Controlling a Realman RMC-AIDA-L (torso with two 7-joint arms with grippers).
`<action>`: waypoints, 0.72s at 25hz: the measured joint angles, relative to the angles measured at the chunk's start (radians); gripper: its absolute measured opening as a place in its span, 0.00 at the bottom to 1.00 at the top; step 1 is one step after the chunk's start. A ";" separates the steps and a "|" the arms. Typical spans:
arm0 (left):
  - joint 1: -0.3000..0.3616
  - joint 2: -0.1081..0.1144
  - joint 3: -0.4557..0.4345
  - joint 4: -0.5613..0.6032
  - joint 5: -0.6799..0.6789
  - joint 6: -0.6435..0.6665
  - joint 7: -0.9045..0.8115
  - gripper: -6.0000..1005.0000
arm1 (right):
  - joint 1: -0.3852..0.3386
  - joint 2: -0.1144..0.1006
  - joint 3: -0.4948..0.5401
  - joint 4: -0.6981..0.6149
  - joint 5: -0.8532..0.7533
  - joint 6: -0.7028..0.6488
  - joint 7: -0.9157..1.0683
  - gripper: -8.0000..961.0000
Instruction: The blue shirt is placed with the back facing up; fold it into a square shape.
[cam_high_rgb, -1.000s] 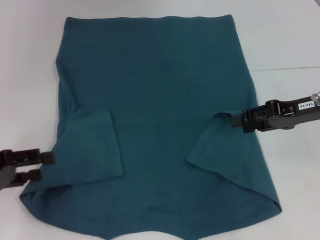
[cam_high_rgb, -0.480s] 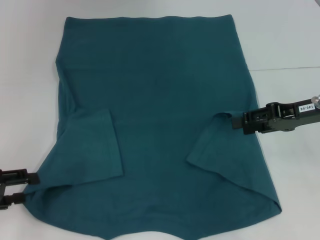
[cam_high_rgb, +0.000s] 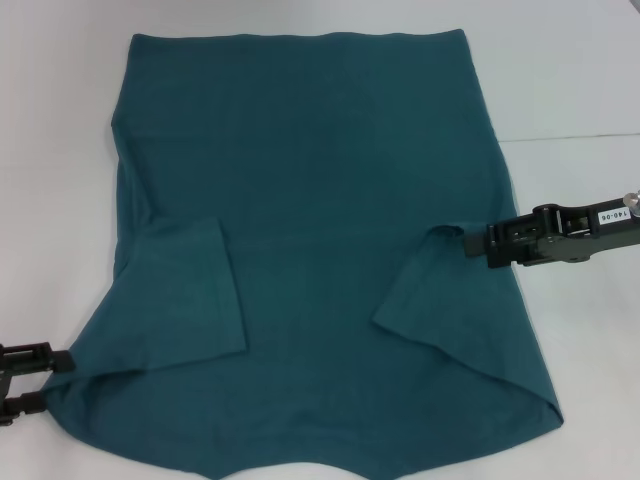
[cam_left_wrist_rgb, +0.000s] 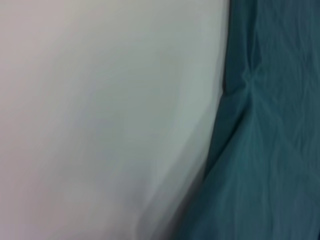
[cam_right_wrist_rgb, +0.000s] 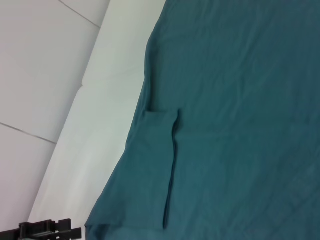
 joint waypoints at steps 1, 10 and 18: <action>0.000 0.001 0.000 -0.004 0.002 -0.004 0.000 0.72 | -0.001 0.000 0.000 0.002 0.000 0.002 0.000 0.64; 0.004 -0.001 0.003 -0.014 0.019 -0.025 -0.006 0.70 | -0.005 -0.002 0.000 0.003 0.000 0.006 0.002 0.64; 0.002 -0.002 0.010 -0.035 0.023 -0.040 -0.009 0.68 | -0.004 -0.003 0.001 0.001 0.000 0.006 0.006 0.64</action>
